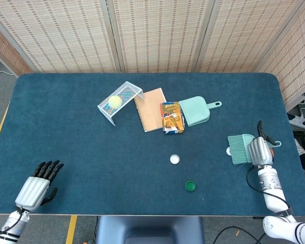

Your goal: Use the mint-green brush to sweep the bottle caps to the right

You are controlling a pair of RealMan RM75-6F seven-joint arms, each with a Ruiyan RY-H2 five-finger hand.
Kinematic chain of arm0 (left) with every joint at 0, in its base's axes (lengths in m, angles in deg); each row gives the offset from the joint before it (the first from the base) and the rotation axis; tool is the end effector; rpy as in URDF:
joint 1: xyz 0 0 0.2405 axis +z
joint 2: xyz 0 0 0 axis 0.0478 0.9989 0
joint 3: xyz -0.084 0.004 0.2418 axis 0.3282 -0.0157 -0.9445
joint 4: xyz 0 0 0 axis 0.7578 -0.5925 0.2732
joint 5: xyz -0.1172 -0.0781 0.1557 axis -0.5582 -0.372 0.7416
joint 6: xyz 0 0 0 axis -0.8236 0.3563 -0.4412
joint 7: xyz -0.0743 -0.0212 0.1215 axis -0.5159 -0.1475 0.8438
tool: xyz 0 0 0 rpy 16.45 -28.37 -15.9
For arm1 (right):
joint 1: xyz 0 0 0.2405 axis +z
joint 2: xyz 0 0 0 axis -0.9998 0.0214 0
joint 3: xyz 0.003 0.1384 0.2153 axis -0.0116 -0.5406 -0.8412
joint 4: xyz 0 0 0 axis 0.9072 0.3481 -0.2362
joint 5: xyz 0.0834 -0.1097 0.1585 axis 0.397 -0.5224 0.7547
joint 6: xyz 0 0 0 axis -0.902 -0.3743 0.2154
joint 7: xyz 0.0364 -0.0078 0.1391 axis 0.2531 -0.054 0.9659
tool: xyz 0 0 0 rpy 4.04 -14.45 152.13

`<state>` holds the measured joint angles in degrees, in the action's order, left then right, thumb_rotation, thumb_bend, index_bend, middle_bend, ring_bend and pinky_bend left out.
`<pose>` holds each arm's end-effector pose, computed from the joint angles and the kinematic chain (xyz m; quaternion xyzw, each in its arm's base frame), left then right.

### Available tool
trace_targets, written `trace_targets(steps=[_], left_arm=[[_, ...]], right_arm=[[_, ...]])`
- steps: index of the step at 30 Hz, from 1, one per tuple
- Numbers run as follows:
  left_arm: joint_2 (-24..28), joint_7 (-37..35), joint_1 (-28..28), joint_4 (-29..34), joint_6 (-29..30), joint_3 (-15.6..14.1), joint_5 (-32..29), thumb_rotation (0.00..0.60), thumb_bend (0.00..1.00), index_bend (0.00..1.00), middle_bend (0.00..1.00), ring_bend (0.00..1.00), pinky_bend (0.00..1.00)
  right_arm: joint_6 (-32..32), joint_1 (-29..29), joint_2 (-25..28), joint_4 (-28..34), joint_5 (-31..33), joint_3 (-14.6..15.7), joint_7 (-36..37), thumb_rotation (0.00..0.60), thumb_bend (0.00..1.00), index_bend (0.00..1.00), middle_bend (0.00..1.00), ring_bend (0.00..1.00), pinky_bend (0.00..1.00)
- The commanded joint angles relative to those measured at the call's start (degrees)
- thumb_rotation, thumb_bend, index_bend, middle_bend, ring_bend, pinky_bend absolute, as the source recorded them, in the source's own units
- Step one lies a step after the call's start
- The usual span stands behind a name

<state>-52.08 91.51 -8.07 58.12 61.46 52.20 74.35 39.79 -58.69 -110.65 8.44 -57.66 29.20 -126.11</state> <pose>-0.3051 0.1824 0.0854 -0.7212 -0.3606 -0.3128 0.5021 -0.3211 -0.3001 0.0858 0.7474 0.0520 -0.1523 0.6446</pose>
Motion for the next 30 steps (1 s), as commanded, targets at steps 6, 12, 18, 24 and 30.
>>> trace_targets(steps=[6, 12, 18, 24, 30], left_arm=[[0.22, -0.27, 0.06, 0.34, 0.43, 0.0, 0.19, 0.6, 0.46, 0.0, 0.0, 0.0, 0.07], [0.6, -0.73, 0.21, 0.69, 0.97, -0.08, 0.47, 0.6, 0.46, 0.0, 0.0, 0.0, 0.07], [1.06, -1.63, 0.39, 0.45, 1.53, -0.23, 0.85, 0.6, 0.46, 0.0, 0.0, 0.0, 0.07], [1.31, -2.31, 0.51, 0.27, 1.74, -0.27, 0.86, 0.6, 0.46, 0.0, 0.0, 0.0, 0.07], [1.43, -2.48, 0.55, 0.36, 1.83, -0.3, 0.94, 0.6, 0.46, 0.0, 0.0, 0.0, 0.07]], right_arm=[[1.82, -0.63, 11.35, 15.03, -9.15, -1.64, 14.0, 0.6, 0.6, 0.99, 0.87, 0.61, 0.0], [2.03, 0.37, 11.21, 24.21, -15.37, 0.14, 10.18, 0.6, 0.6, 0.99, 0.87, 0.61, 0.0], [1.71, 0.57, 7.26, 29.05, -20.96, 3.28, 0.58, 0.6, 0.6, 0.99, 0.87, 0.61, 0.0], [0.28, -0.11, 2.73, 29.67, -22.08, 5.52, -8.0, 0.6, 0.6, 0.99, 0.87, 0.61, 0.0], [-0.93, -0.45, -1.27, 28.55, -21.08, 5.88, -12.83, 0.6, 0.6, 0.99, 0.87, 0.61, 0.0]])
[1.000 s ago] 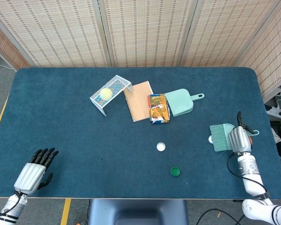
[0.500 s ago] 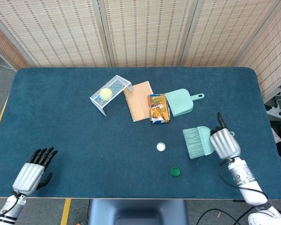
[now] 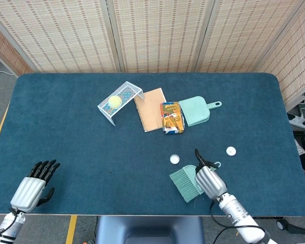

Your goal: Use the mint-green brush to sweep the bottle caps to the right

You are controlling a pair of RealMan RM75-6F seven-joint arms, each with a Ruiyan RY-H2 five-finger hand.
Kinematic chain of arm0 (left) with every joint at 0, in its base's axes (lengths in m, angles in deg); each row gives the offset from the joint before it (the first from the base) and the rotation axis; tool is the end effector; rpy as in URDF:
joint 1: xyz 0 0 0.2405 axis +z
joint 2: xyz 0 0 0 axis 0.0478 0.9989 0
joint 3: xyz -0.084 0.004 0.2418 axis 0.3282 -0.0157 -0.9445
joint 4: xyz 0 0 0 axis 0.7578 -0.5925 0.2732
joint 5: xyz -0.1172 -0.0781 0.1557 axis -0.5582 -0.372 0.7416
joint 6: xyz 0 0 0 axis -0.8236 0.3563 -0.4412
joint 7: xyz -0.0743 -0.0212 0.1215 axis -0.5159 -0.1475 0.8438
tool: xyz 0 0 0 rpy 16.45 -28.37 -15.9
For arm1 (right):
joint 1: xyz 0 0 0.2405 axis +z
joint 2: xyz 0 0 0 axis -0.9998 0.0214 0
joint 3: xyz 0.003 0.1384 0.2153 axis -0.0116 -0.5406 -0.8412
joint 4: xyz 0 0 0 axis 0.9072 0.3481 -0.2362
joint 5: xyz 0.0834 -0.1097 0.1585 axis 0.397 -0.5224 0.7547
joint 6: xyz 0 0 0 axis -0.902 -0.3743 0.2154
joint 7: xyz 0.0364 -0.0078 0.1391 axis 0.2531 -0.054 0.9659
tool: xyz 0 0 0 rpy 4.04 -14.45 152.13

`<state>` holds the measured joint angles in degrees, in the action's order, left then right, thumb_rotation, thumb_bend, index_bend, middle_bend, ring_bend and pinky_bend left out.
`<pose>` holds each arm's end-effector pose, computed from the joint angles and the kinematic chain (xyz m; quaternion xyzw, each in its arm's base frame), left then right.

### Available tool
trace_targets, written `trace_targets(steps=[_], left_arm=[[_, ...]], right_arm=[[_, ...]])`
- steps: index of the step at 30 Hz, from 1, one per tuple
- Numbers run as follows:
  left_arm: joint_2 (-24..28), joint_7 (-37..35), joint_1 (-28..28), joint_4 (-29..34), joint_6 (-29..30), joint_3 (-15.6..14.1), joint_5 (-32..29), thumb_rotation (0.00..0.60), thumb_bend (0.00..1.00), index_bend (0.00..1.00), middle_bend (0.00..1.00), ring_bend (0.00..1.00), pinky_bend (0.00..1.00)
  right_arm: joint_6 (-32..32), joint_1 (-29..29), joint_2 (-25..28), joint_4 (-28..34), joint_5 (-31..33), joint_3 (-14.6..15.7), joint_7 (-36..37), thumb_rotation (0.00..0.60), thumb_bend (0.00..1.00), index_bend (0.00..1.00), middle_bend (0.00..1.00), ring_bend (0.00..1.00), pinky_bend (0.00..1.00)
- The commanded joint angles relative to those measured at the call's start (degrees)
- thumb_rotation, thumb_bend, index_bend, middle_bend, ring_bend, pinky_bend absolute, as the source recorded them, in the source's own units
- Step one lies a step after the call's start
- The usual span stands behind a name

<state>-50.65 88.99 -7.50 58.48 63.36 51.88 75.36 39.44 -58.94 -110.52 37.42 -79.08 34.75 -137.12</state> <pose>-0.3055 0.1790 0.0957 -0.7128 -0.3639 -0.3274 0.5023 -0.1842 -0.2109 0.0179 0.8490 0.1457 0.0533 0.5052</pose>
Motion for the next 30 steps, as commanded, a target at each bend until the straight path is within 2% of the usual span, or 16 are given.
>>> trace_targets(steps=[1, 13, 24, 30], left_arm=[[-0.02, 0.01, -0.05, -0.02, -0.16, 0.02, -0.09, 0.6, 0.46, 0.0, 0.0, 0.0, 0.07], [0.08, -0.28, -0.1, -0.05, -0.11, -0.04, 0.17, 0.6, 0.46, 0.0, 0.0, 0.0, 0.07], [0.16, -0.47, -0.08, -0.07, 0.0, -0.04, 0.27, 0.6, 0.46, 0.0, 0.0, 0.0, 0.07], [0.04, 0.01, 0.05, 0.0, 0.27, -0.18, 0.6, 0.6, 0.46, 0.0, 0.0, 0.0, 0.07]], right_arm=[[-0.64, -0.2, -1.88, -0.51, 0.57, 0.33, -3.03, 0.6, 0.6, 0.99, 0.87, 0.61, 0.0], [2.45, -0.21, -5.95, -1.04, 6.75, -0.49, -20.75, 0.6, 0.6, 0.99, 0.87, 0.61, 0.0], [5.67, -0.06, -7.61, -4.34, 9.22, 0.45, -28.12, 0.6, 0.6, 0.99, 0.87, 0.61, 0.0], [6.36, -0.28, -6.64, -8.2, 10.78, 0.9, -28.05, 0.6, 0.6, 0.99, 0.87, 0.61, 0.0]])
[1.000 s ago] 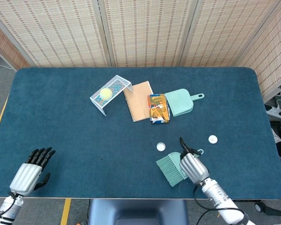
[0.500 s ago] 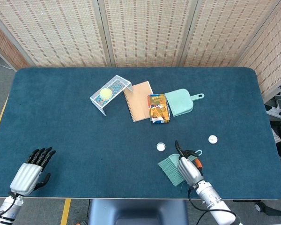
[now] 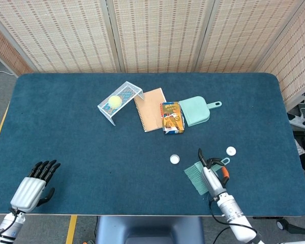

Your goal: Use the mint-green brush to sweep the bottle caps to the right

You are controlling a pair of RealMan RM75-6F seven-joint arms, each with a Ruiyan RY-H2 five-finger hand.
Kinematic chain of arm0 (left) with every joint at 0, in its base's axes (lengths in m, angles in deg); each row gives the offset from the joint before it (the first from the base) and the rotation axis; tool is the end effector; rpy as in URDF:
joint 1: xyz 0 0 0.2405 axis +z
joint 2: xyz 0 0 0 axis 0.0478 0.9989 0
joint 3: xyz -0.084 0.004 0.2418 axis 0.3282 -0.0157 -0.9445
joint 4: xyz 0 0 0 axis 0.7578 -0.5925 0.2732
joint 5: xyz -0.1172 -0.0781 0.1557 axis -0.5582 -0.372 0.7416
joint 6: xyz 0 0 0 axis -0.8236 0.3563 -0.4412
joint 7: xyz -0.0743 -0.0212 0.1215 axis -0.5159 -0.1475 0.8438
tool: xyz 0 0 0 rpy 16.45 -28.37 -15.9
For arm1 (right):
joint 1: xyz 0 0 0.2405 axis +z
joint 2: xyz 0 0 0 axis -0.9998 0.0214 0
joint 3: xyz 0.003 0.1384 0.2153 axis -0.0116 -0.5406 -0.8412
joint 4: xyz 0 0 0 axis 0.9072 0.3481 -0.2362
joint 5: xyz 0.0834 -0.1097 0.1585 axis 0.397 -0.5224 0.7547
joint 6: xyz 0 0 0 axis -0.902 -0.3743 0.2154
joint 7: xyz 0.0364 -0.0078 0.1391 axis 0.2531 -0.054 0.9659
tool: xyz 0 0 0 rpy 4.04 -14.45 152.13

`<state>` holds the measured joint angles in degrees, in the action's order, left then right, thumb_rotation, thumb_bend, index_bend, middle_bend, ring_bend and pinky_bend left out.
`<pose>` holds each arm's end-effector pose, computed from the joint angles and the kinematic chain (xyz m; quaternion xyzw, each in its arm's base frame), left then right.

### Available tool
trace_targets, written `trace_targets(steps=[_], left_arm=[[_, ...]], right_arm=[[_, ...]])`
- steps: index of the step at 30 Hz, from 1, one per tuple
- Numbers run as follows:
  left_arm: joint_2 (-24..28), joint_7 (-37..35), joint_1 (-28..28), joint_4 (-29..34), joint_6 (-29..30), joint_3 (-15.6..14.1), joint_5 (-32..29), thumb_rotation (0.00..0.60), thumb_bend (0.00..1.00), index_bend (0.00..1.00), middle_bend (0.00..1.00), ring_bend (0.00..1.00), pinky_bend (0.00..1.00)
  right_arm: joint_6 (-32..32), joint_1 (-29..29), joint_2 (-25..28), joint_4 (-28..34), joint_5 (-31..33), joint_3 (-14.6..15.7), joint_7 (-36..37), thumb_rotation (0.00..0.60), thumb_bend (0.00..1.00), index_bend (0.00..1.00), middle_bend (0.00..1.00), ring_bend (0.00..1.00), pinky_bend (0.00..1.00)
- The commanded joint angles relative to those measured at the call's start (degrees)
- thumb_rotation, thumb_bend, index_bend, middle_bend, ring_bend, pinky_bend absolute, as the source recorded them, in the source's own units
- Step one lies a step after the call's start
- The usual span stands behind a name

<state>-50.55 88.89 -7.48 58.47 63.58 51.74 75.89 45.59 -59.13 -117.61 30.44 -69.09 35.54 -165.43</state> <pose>-0.3046 0.1782 0.0960 -0.7149 -0.3613 -0.3292 0.5001 -0.2116 -0.2189 -0.0016 0.7885 0.2855 -0.1342 0.5280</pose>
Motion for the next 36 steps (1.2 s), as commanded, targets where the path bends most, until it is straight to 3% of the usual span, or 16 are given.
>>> trace_targets(steps=[1, 23, 27, 30, 36], left_arm=[[-0.14, 0.25, 0.05, -0.03, 0.07, -0.07, 0.14, 0.6, 0.46, 0.0, 0.0, 0.0, 0.07], [-2.22, 4.6, -0.15, -0.31, -1.95, -0.04, -1.32, 0.6, 0.46, 0.0, 0.0, 0.0, 0.07], [-2.22, 4.55, -0.18, -0.21, -1.81, 0.01, -1.25, 0.6, 0.46, 0.0, 0.0, 0.0, 0.07], [-1.99, 4.15, -0.16, -0.19, -1.69, 0.08, -1.34, 0.6, 0.46, 0.0, 0.0, 0.0, 0.07], [-1.91, 3.75, -0.36, -0.14, -1.79, 0.17, -1.29, 0.6, 0.46, 0.0, 0.0, 0.0, 0.07]], right_arm=[[0.22, -0.12, 0.71, -2.21, 1.27, -0.02, 0.77, 0.6, 0.6, 0.99, 0.87, 0.61, 0.0], [-3.81, -1.22, 6.09, -20.37, 6.45, -1.2, 17.99, 0.6, 0.6, 0.99, 0.87, 0.61, 0.0], [-4.47, -1.24, 8.41, -18.04, 3.85, -2.69, 28.96, 0.6, 0.6, 0.99, 0.87, 0.61, 0.0], [-3.59, -1.32, 12.2, -12.95, 1.19, -4.84, 39.55, 0.6, 0.6, 0.99, 0.87, 0.61, 0.0], [-3.41, -0.79, 18.53, -3.35, -0.14, -7.11, 47.04, 0.6, 0.6, 0.99, 0.87, 0.61, 0.0]])
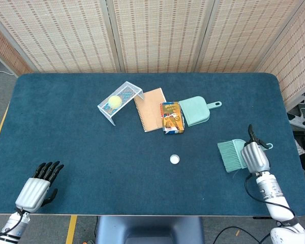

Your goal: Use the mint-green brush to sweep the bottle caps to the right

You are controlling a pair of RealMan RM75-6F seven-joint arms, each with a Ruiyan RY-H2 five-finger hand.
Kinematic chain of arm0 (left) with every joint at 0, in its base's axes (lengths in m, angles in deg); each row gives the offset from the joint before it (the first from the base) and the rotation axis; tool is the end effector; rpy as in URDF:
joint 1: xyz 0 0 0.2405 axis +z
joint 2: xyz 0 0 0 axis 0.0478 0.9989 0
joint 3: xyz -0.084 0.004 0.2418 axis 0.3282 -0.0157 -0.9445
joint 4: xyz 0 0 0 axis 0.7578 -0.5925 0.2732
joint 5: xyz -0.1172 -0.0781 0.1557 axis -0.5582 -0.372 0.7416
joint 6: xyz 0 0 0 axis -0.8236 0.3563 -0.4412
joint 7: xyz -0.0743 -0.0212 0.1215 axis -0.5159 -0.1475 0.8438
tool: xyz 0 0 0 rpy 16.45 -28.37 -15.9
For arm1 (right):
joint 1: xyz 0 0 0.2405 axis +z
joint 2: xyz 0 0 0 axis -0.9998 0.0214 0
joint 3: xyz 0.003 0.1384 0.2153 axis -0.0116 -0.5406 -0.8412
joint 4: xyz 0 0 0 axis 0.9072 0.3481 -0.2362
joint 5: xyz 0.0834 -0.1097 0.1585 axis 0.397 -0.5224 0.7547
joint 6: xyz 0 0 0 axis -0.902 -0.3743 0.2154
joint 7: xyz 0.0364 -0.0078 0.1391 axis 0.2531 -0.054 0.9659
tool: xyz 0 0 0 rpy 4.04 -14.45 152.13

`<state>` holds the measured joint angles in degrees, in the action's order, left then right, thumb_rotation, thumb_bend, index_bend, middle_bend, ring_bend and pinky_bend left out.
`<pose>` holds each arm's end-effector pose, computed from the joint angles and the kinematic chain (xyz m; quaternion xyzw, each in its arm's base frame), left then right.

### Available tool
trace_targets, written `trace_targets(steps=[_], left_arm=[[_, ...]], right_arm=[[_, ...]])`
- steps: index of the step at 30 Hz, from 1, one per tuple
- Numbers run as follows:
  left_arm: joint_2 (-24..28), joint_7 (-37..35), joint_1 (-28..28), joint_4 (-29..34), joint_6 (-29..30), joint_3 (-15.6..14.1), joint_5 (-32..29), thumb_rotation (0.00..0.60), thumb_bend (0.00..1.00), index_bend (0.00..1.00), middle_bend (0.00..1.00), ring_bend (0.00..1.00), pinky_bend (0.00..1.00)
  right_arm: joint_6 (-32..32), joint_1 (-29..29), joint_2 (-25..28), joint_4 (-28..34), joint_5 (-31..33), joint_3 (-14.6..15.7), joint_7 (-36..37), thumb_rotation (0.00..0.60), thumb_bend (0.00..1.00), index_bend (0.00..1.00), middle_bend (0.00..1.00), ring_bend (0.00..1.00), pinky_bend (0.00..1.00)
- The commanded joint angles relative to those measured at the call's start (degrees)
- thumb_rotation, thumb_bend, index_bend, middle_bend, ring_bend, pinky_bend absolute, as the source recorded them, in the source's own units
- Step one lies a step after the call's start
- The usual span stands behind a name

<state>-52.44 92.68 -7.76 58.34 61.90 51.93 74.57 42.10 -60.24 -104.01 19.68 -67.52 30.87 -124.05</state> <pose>-0.3037 0.1794 0.0832 -0.7232 -0.3563 -0.3112 0.5032 -0.2891 -0.2747 0.0959 0.7735 0.0798 -0.0850 0.6230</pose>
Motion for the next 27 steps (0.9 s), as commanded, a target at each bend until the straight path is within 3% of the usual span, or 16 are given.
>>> trace_targets(steps=[1, 5, 10, 12, 13, 16, 19, 27], left_arm=[[-0.07, -0.03, -0.13, -0.01, -0.19, -0.05, 0.09, 0.6, 0.46, 0.0, 0.0, 0.0, 0.07], [-0.18, 0.08, -0.23, 0.08, -0.23, -0.18, 0.4, 0.6, 0.46, 0.0, 0.0, 0.0, 0.07], [-0.19, 0.03, -0.3, 0.11, -0.28, -0.18, 0.44, 0.6, 0.46, 0.0, 0.0, 0.0, 0.07], [-0.1, -0.12, -0.35, 0.15, -0.27, -0.15, 0.45, 0.6, 0.45, 0.0, 0.0, 0.0, 0.07], [0.11, -0.57, -0.29, 0.13, -0.17, -0.23, 0.51, 0.6, 0.46, 0.0, 0.0, 0.0, 0.07], [0.62, -1.88, -0.31, -0.11, -0.01, -0.23, 0.53, 0.6, 0.46, 0.0, 0.0, 0.0, 0.07], [1.19, -3.17, -0.22, -0.14, 0.44, -0.11, 0.52, 0.6, 0.46, 0.0, 0.0, 0.0, 0.07], [2.05, -5.5, -0.19, -0.3, 0.96, -0.13, 0.84, 0.6, 0.46, 0.0, 0.0, 0.0, 0.07]], right_arm=[[-0.11, 0.61, 5.33, 9.53, -1.72, -2.89, 6.2, 0.6, 0.6, 0.99, 0.87, 0.61, 0.0], [-0.91, 2.32, 3.78, 15.27, -1.27, -4.13, 3.94, 0.6, 0.6, 0.99, 0.87, 0.61, 0.0], [-0.98, 3.69, 1.57, 17.25, -0.89, -4.79, 0.31, 0.6, 0.6, 0.99, 0.87, 0.61, 0.0], [-1.0, 5.76, -2.37, 19.29, 0.46, -5.8, -5.64, 0.6, 0.6, 0.99, 0.87, 0.61, 0.0], [-1.4, 8.13, -6.88, 20.09, 1.81, -6.7, -11.87, 0.6, 0.6, 0.99, 0.87, 0.61, 0.0], [1.47, 10.89, -15.45, 19.02, 7.95, -8.47, -22.87, 0.6, 0.6, 0.99, 0.87, 0.61, 0.0], [3.35, 13.0, -21.38, 17.0, 11.41, -8.79, -28.76, 0.6, 0.6, 0.99, 0.87, 0.61, 0.0], [6.51, 15.97, -29.98, 11.01, 16.74, -8.12, -34.63, 0.6, 0.6, 0.99, 0.87, 0.61, 0.0]])
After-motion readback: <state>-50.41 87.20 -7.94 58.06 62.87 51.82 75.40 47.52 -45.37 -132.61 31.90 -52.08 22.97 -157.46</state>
